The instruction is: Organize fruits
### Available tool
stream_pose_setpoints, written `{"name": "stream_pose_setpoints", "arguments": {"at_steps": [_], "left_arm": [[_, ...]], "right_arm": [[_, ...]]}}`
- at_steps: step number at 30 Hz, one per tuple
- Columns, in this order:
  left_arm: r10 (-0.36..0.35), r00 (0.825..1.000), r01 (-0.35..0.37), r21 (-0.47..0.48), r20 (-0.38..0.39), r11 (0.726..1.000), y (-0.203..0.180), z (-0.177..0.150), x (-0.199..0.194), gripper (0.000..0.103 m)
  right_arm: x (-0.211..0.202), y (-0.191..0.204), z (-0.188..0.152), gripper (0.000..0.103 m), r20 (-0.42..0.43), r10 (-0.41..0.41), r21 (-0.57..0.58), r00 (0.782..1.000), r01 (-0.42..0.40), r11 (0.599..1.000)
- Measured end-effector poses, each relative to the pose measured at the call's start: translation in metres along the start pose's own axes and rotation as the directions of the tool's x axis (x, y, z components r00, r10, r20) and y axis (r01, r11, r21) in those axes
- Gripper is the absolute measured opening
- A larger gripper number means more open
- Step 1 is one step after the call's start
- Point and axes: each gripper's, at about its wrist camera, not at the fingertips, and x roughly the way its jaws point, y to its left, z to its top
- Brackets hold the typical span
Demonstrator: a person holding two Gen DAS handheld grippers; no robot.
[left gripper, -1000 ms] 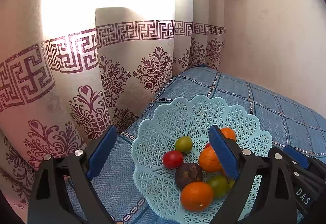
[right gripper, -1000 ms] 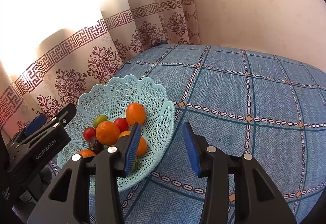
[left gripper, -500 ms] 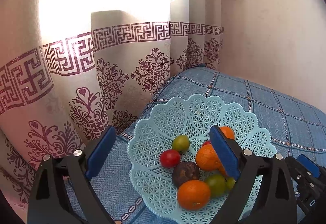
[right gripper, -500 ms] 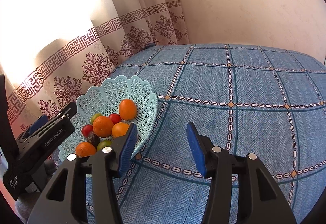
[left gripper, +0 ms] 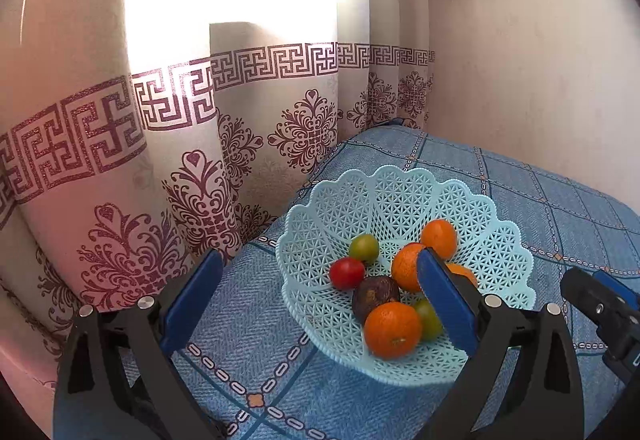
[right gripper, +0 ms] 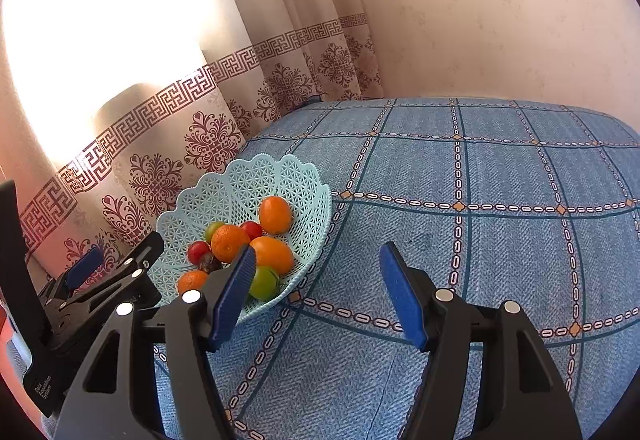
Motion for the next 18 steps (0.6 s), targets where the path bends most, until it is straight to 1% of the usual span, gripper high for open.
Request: {"name": "stream_pose_setpoints", "arguments": {"at_steps": [1,2,4,7,9,12,16,18], "left_arm": [[0.003,1.0,-0.003,0.006,0.006,1.0,0.002,-0.001,-0.005,0.1],[0.007,1.0,-0.007,0.013,0.011,1.0,0.004,-0.002,-0.009,0.1],[0.017,1.0,-0.017,0.024,0.019,1.0,0.007,-0.005,-0.018,0.1],[0.031,0.999,-0.032,0.036,0.024,0.999,0.012,-0.008,-0.028,0.1],[0.045,0.999,-0.046,0.042,0.027,0.998,0.015,-0.011,-0.034,0.1],[0.063,0.998,-0.065,0.047,0.031,0.997,0.021,-0.015,-0.04,0.1],[0.086,0.996,-0.087,0.055,0.028,0.995,0.027,-0.021,-0.046,0.1],[0.103,0.994,-0.104,0.063,0.023,0.993,0.031,-0.024,-0.045,0.1]], "right_arm": [[-0.001,0.0,0.0,0.065,0.0,0.004,-0.001,1.0,-0.004,1.0],[-0.002,0.001,0.0,0.068,0.001,0.006,-0.005,1.0,-0.006,1.0],[-0.005,0.003,-0.001,0.084,0.018,0.005,-0.022,1.0,-0.005,1.0],[-0.01,0.013,-0.003,0.093,0.057,-0.026,-0.09,0.998,0.031,0.995],[-0.01,0.021,-0.005,0.096,0.067,-0.036,-0.147,0.997,0.046,0.988],[-0.009,0.03,-0.011,0.098,0.067,-0.046,-0.207,0.997,0.059,0.977],[-0.006,0.038,-0.017,0.098,0.049,-0.029,-0.235,0.998,0.04,0.971],[-0.007,0.042,-0.02,0.098,0.054,-0.031,-0.246,0.998,0.043,0.968]]}}
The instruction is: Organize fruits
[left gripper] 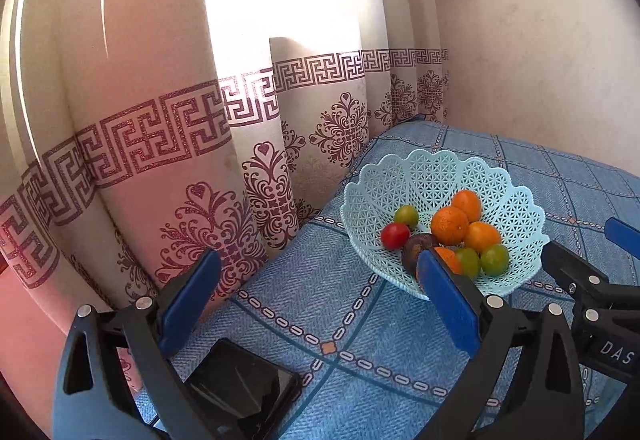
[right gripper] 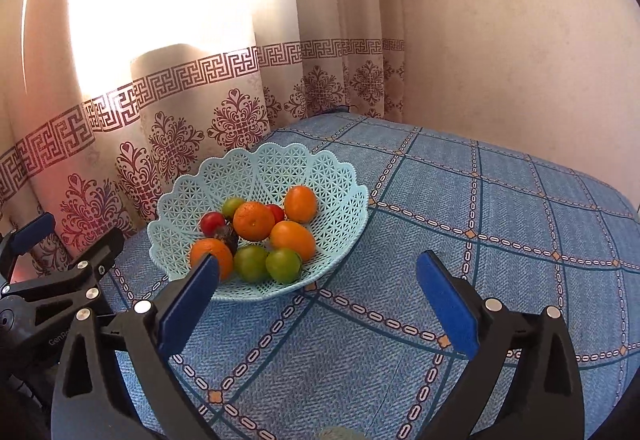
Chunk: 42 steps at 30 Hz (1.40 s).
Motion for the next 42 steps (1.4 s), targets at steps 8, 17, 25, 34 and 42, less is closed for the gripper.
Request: {"name": "stream_pose_setpoints", "arguments": {"at_steps": [8,17,25,34,42], "left_arm": [[0.055,0.998,-0.055,0.008,-0.022,0.998,0.013,-0.013,-0.002,0.1],[0.061,0.997,-0.059,0.043,-0.039,0.997,0.006,-0.017,0.003,0.1],[0.04,0.998,-0.037,0.058,-0.056,0.998,-0.002,-0.018,0.01,0.1],[0.025,0.997,-0.022,0.046,-0.067,0.999,-0.001,-0.021,0.012,0.1],[0.03,0.997,-0.025,0.066,-0.064,0.997,-0.004,-0.023,0.013,0.1]], "right_arm": [[0.005,0.014,-0.009,0.098,-0.023,-0.075,-0.086,0.997,0.073,0.994],[-0.001,0.013,-0.008,0.098,0.011,-0.134,-0.086,0.991,0.135,0.987],[0.0,0.011,-0.008,0.098,0.016,-0.134,-0.087,0.991,0.135,0.987],[-0.001,0.022,-0.011,0.098,0.035,-0.15,-0.133,0.988,0.153,0.979],[0.0,0.026,-0.013,0.098,0.038,-0.157,-0.148,0.987,0.161,0.976]]}}
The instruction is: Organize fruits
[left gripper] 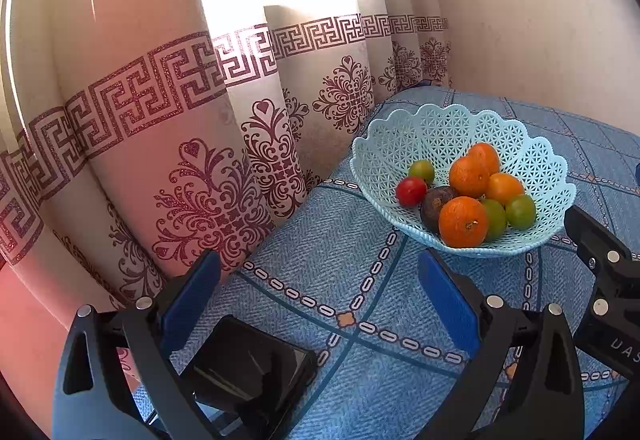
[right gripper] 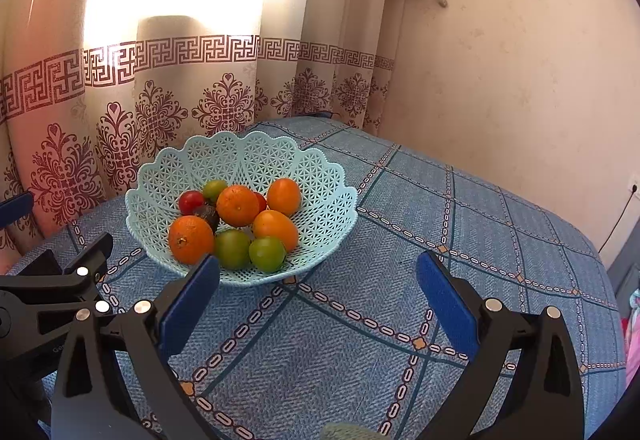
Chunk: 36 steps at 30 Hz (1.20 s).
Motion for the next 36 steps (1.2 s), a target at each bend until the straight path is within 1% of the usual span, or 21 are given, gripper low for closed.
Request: {"name": "stream_pose_setpoints", "arguments": {"at_steps": [36], "left_arm": [[-0.003,1.0,0.003,0.014,-0.005,1.0,-0.0037,-0.0024,0.0011,0.1]], "right_arm": [[0.0014,0.0016,-0.0027,0.098,-0.002,0.004,0.0,1.0,-0.004,1.0]]}}
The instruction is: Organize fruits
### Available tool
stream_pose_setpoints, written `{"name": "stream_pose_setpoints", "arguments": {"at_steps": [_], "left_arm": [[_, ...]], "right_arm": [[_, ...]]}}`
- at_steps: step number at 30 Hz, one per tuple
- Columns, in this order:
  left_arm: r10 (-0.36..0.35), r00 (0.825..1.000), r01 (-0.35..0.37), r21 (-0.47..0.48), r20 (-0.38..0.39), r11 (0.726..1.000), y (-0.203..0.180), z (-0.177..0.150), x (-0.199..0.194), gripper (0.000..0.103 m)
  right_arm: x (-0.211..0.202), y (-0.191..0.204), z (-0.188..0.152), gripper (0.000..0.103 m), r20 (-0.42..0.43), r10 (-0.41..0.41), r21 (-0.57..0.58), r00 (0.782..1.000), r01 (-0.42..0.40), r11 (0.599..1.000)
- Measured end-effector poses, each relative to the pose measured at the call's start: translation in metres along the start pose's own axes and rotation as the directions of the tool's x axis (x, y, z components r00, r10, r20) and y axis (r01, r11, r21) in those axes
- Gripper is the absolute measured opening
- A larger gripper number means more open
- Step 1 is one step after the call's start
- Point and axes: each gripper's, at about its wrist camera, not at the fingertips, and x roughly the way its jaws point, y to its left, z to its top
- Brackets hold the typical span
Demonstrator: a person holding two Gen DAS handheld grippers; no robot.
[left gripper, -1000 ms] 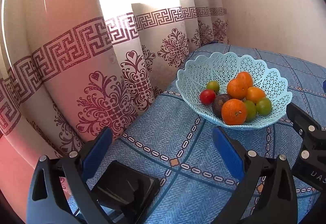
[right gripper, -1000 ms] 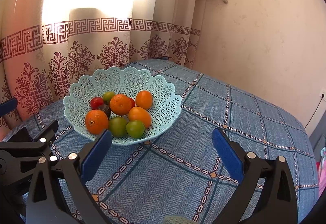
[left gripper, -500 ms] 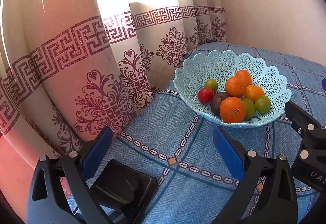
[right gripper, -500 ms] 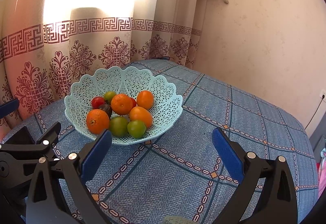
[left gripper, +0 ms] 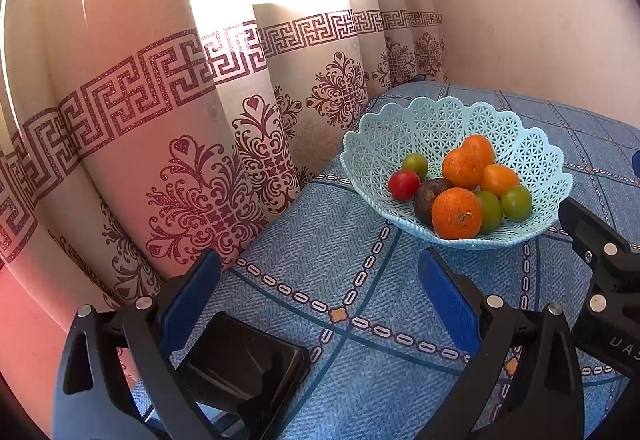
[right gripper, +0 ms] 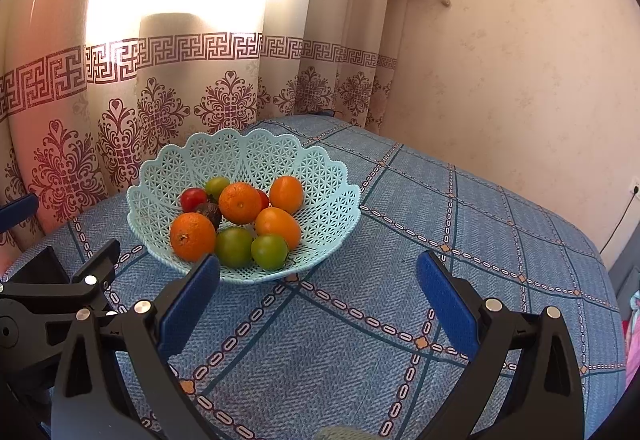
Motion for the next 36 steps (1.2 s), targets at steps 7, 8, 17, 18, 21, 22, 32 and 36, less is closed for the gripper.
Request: {"name": "stream_pose_setpoints", "arguments": {"at_steps": [7,8,17,18,21,22,32,36], "left_arm": [[0.001,1.0,-0.001,0.001,0.001,1.0,0.0,-0.001,0.001,0.1],[0.0,1.0,0.0,0.001,0.001,1.0,0.0,-0.001,0.001,0.1],[-0.001,1.0,0.001,0.002,0.005,1.0,0.001,-0.003,-0.002,0.1],[-0.001,1.0,0.001,0.002,0.006,1.0,0.001,-0.003,-0.002,0.1],[0.004,1.0,-0.004,0.002,0.008,1.0,0.001,-0.003,-0.005,0.1],[0.004,1.0,-0.004,0.001,0.009,1.0,0.002,-0.002,-0.005,0.1],[-0.004,1.0,0.004,0.0,0.019,1.0,0.005,0.0,-0.013,0.1],[-0.018,1.0,0.017,0.007,0.025,1.0,0.002,0.001,-0.019,0.1]], "right_arm": [[0.001,0.0,-0.002,0.098,-0.006,0.013,0.006,1.0,-0.013,1.0],[0.001,0.0,-0.002,0.098,-0.009,0.018,0.008,1.0,-0.018,1.0],[-0.002,-0.005,-0.003,0.098,0.008,0.051,0.028,0.999,-0.051,0.998],[-0.004,-0.005,-0.003,0.098,0.018,0.047,0.023,0.999,-0.047,0.999],[-0.007,-0.003,-0.003,0.098,0.029,0.038,0.013,0.999,-0.039,0.999],[-0.007,-0.003,-0.003,0.098,0.028,0.04,0.015,0.999,-0.041,0.999],[-0.004,-0.009,0.0,0.098,-0.01,0.044,0.045,0.999,-0.043,0.998],[-0.008,-0.012,0.004,0.098,-0.006,0.013,0.033,1.0,-0.013,0.999]]}}
